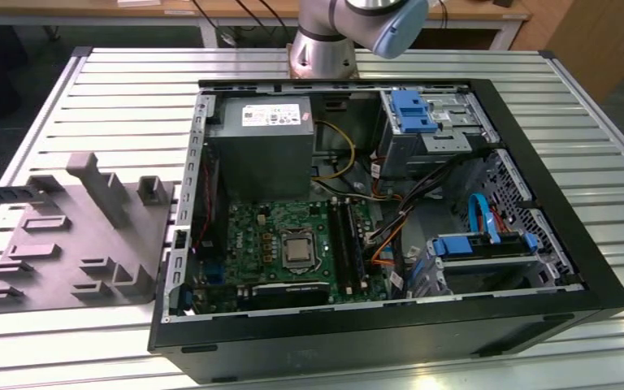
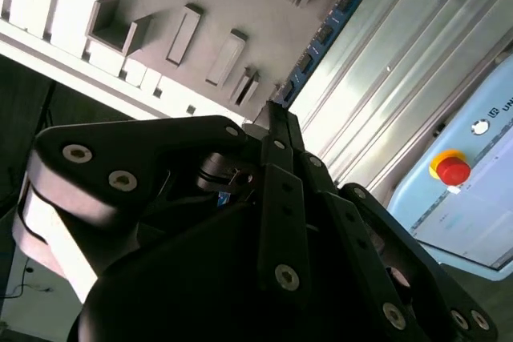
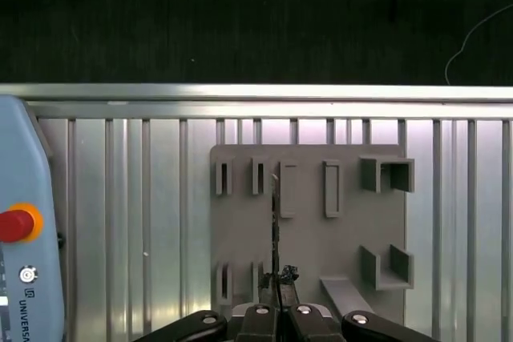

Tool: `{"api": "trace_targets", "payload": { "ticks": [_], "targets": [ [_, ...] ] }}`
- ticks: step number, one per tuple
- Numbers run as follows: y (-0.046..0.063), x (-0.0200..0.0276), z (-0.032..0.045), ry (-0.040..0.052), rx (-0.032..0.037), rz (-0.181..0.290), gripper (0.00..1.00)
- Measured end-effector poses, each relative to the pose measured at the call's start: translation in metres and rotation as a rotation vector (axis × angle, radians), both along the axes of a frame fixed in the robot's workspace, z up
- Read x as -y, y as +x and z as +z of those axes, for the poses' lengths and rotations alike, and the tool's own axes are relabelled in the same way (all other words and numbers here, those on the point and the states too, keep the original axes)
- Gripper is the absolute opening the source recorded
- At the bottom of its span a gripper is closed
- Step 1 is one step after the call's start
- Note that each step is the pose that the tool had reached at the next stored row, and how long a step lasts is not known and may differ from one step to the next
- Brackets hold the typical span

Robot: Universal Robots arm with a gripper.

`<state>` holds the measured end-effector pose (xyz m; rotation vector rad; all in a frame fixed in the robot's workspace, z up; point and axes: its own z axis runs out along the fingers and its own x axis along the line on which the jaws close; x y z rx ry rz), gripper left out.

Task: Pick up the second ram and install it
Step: 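Pick up the second ram and move it above second insertion slot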

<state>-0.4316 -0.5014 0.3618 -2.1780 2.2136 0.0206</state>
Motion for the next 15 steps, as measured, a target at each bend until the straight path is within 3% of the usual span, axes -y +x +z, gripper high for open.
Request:
{"api": "trace_targets", "payload": {
  "ticks": [15],
  "targets": [
    [0.000, -0.0008, 0.0594, -0.0005, 0.0001, 0.000, 0.11]
  ]
}}
